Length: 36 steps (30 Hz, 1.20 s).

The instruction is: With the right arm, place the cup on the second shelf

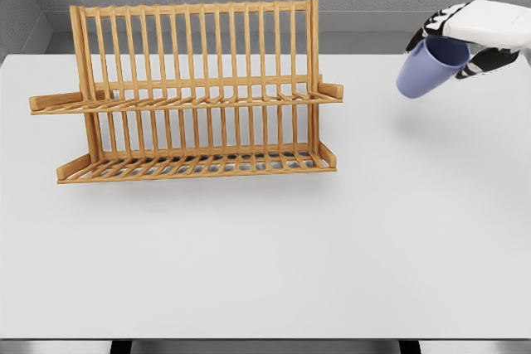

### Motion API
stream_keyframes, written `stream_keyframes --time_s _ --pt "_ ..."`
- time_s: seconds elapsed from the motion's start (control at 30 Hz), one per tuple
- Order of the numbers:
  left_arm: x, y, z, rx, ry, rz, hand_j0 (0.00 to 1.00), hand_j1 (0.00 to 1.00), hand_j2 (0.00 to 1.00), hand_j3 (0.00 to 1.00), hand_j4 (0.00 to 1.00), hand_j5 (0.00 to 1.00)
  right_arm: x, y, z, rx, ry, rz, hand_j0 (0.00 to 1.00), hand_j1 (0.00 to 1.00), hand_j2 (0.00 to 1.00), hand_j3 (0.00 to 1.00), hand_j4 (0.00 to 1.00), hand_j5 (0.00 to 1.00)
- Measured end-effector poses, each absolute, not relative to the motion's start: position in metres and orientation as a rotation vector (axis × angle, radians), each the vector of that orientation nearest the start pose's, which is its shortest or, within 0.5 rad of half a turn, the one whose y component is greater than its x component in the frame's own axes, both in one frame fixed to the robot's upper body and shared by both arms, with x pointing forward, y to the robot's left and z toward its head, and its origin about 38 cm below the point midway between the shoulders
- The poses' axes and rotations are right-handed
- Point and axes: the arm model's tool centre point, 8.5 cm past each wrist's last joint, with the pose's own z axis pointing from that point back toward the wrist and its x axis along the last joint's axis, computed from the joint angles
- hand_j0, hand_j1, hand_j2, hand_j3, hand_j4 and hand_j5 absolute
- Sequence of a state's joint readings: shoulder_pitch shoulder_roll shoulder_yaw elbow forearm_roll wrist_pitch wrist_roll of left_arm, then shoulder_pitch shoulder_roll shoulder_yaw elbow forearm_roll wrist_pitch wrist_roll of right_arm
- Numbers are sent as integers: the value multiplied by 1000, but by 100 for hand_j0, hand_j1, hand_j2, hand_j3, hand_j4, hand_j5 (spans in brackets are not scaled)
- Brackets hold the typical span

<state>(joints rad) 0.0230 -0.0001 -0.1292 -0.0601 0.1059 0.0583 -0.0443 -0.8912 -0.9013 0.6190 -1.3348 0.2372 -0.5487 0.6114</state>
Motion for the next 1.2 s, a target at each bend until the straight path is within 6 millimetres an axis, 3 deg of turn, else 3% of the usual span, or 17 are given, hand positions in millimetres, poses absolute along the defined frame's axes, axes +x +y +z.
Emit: stream_keyframes --time_s 0.47,0.5,1.2 --pt "0 265 -263 36 23 -22 100 100 100 100 100 100 457 -325 356 -630 -1535 2022 70 70 70 70 70 70" --pt "-1 265 -263 36 25 -22 100 100 100 100 100 100 456 -322 359 -632 -1542 2030 66 66 66 66 66 66" --pt "0 265 -263 36 23 -22 100 100 100 100 100 100 428 -266 396 -664 -1745 2139 67 67 67 67 67 67"
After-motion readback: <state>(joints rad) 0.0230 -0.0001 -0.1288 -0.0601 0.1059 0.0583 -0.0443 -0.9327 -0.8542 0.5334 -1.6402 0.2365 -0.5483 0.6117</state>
